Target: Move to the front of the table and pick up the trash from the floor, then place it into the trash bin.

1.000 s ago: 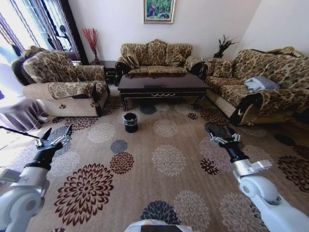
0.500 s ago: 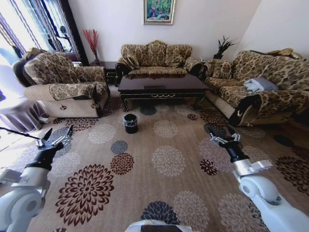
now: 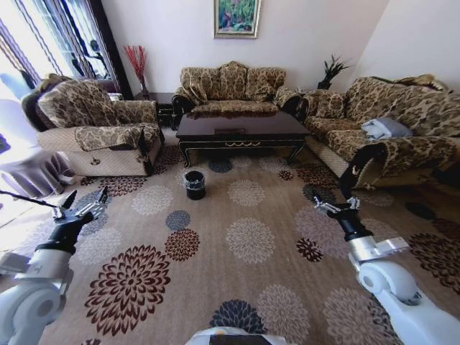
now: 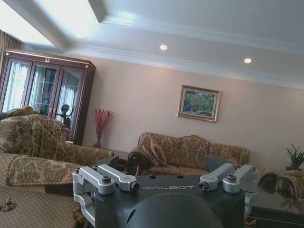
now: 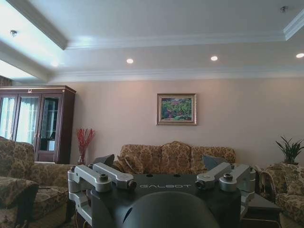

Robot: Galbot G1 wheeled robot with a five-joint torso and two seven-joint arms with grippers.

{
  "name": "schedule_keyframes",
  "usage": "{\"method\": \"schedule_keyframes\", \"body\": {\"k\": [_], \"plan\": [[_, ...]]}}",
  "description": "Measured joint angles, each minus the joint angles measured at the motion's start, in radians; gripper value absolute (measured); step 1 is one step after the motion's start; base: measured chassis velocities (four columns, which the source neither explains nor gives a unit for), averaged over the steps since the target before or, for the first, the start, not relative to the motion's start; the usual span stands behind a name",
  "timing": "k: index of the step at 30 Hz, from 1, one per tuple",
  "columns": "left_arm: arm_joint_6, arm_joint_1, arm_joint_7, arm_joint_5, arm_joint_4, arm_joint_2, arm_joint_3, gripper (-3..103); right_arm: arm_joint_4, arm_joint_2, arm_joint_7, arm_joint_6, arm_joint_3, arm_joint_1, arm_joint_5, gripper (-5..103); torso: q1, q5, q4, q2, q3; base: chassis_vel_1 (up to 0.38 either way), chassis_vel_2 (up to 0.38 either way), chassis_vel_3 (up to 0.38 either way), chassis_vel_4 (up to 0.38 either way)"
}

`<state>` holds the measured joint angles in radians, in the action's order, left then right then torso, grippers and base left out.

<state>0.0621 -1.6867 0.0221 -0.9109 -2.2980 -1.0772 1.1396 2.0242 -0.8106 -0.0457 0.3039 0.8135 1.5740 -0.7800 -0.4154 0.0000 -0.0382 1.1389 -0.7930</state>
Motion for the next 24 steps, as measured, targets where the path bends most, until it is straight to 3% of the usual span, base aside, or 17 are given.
{"method": "schedule_keyframes", "body": {"k": [10, 18, 24], "plan": [[0.012, -0.001, -0.045, -0.007, -0.015, -0.002, -0.005, 100, 0.004, -0.001, 0.008, 0.0, -0.001, 0.0, -0.003, 100, -0.018, 0.0, 0.0, 0.042, -0.024, 0.0, 0.0, 0.0, 0.0], [0.021, -0.006, -0.065, 0.022, -0.015, -0.008, -0.006, 100, 0.042, 0.0, 0.114, -0.033, 0.007, -0.002, -0.026, 100, -0.019, 0.0, 0.0, 0.042, -0.024, 0.0, 0.0, 0.0, 0.0], [0.021, -0.016, -0.066, 0.043, -0.015, -0.014, -0.008, 100, 0.057, 0.004, 0.15, -0.045, 0.013, -0.008, -0.037, 100, -0.018, 0.0, 0.0001, 0.04, -0.023, 0.0, 0.0, 0.0, 0.0]]}}
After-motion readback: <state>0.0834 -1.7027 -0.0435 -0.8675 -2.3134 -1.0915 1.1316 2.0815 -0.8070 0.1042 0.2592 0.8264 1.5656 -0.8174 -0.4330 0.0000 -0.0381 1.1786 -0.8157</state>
